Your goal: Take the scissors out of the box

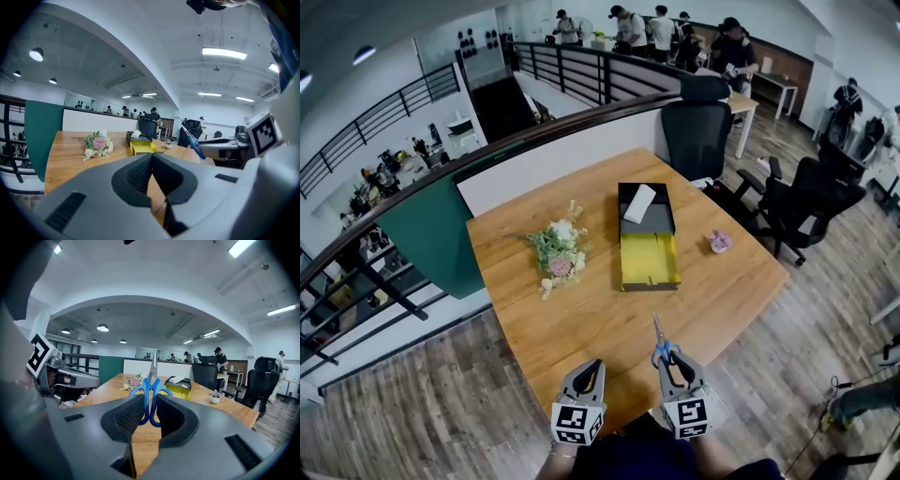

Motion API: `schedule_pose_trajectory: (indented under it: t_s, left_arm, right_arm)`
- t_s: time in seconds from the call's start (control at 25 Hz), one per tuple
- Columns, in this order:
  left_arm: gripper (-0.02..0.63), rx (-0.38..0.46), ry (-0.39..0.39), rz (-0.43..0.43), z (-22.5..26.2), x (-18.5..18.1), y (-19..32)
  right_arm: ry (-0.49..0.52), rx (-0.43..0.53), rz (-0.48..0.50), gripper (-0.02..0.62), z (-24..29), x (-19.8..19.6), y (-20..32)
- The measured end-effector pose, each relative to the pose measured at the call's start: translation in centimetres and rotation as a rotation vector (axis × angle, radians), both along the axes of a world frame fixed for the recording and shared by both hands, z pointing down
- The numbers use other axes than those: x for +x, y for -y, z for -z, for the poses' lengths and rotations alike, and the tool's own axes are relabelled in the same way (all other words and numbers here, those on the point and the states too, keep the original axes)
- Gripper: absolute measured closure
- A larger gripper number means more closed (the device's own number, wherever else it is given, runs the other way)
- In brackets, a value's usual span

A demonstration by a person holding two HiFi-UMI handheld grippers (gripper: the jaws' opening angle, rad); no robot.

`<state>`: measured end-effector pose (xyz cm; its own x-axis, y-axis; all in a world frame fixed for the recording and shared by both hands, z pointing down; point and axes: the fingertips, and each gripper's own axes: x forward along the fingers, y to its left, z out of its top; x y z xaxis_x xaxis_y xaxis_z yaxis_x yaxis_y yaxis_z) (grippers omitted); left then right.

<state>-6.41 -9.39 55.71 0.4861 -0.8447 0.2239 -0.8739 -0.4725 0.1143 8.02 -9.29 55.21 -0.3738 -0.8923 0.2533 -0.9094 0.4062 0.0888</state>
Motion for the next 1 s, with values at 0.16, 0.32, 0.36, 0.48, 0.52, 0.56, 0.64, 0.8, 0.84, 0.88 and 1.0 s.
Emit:
schedule_pose_trajectory:
  t_s: [0.16, 0.32, 0.36, 0.48, 0.52, 0.56, 0.64, 0.8, 0.84, 0.88, 1.0]
  left_arm:
    - [0.603, -0.006, -0.007, 0.004, 0.0, -0.1, 0.4]
    - [0.603, -0.017, -0.007, 0.015, -0.4, -0.4, 0.6]
    - [0.603, -0.020, -0.007, 0.017, -0.6, -0.4, 0.8]
    - [0.603, -0.024, -0.009, 0.019, -0.8, -0.6, 1.1]
    - [0.603, -0.023, -0.010, 0.019, -0.8, -0.6, 1.2]
    - [0.603, -0.023, -0.012, 0.019, -0.8, -0.6, 1.3]
    - [0.603, -0.022, -0.014, 0.020, -0.8, -0.6, 1.5]
    - [0.603, -0.025, -0.010, 0.031, -0.8, -0.7, 1.9]
    - [0.603, -0.027, -0.010, 0.035, -0.9, -0.7, 1.9]
    - [0.603, -0.027, -0.010, 0.039, -0.9, -0.8, 1.9]
    - [0.603, -0.029, -0.020, 0.046, -0.8, -0.9, 1.9]
  right_arm:
    - [0.007, -0.001, -0.002, 0.502, 0.2, -0.1, 0.4]
    - [-0.001, -0.008, -0.002, 0.502, 0.0, -0.1, 0.8]
    - [-0.001, -0.011, -0.003, 0.502, -0.1, -0.2, 0.9]
    - [-0.001, -0.018, -0.007, 0.502, -0.4, 0.0, 1.2]
    - [-0.002, -0.020, -0.008, 0.502, -0.5, 0.0, 1.3]
    - [-0.004, -0.021, -0.009, 0.502, -0.6, 0.1, 1.4]
    - [-0.006, -0.024, -0.010, 0.502, -0.6, 0.2, 1.7]
    - [-0.009, -0.028, -0.007, 0.503, -0.7, 0.5, 2.2]
    - [-0.009, -0.029, -0.005, 0.502, -0.7, 0.5, 2.2]
    - [-0.009, -0.029, -0.004, 0.503, -0.8, 0.5, 2.3]
    - [-0.014, -0.031, -0.002, 0.502, -0.8, 0.7, 2.4]
